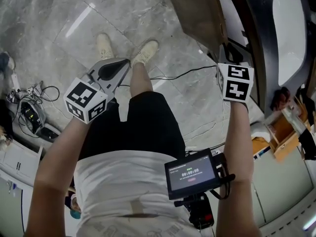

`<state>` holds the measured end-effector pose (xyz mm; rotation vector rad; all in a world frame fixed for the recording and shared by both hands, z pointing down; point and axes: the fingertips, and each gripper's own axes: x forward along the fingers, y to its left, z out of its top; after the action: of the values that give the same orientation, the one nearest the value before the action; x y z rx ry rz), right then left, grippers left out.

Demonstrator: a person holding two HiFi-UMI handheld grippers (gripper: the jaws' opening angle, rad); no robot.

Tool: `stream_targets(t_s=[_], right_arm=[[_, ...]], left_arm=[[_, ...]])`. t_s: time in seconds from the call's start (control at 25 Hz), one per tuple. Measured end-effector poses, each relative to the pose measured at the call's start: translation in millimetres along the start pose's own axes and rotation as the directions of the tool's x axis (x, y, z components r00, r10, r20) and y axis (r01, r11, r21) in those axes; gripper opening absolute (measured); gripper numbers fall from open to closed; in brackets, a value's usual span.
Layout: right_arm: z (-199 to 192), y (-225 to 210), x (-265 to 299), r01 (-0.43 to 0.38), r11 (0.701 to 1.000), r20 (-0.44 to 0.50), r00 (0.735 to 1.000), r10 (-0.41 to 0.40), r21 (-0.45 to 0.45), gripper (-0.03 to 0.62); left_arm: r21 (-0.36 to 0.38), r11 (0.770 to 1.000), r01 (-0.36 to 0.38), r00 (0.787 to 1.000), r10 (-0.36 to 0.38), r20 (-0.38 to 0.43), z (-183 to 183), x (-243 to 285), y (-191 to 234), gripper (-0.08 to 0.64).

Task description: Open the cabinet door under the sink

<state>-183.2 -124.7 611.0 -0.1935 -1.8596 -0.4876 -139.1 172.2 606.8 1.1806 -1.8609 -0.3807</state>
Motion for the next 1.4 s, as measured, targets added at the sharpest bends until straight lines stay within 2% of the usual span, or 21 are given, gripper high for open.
stream_targets(t_s=[0.16, 0.32, 0.64, 1.04, 1.4], right_arm=[[-2, 0, 1, -0.155, 0.987, -0.026, 0.987, 0.156, 0.031, 0.067], [-4, -2, 4, -0.225, 0.974, -0.105, 0.968, 0.227, 0.026, 0.067], [0, 3, 2, -0.223, 0.973, -0.129, 0.965, 0.229, 0.053, 0.067], [17, 63, -22, -0.213, 0.951, -0.127, 0.961, 0.246, 0.225, 0.067], [12, 69, -11, -0.230, 0.919, -0.130, 0.950, 0.283, 0.321, 0.067]], left_arm=[[0.003, 1.000, 0.011, 1.000, -0.011, -0.005, 1, 4, -5, 0.009], [0.003, 1.000, 0.024, 1.000, -0.024, -0.007, 6, 10, -10, 0.009], [0.031, 0.999, 0.031, 0.999, -0.032, 0.025, 28, 2, -22, 0.009], [0.055, 0.998, -0.004, 0.997, 0.000, 0.083, 49, -73, -9, 0.009], [0.042, 0.997, -0.059, 0.995, 0.056, 0.083, 56, -102, 2, 0.009]])
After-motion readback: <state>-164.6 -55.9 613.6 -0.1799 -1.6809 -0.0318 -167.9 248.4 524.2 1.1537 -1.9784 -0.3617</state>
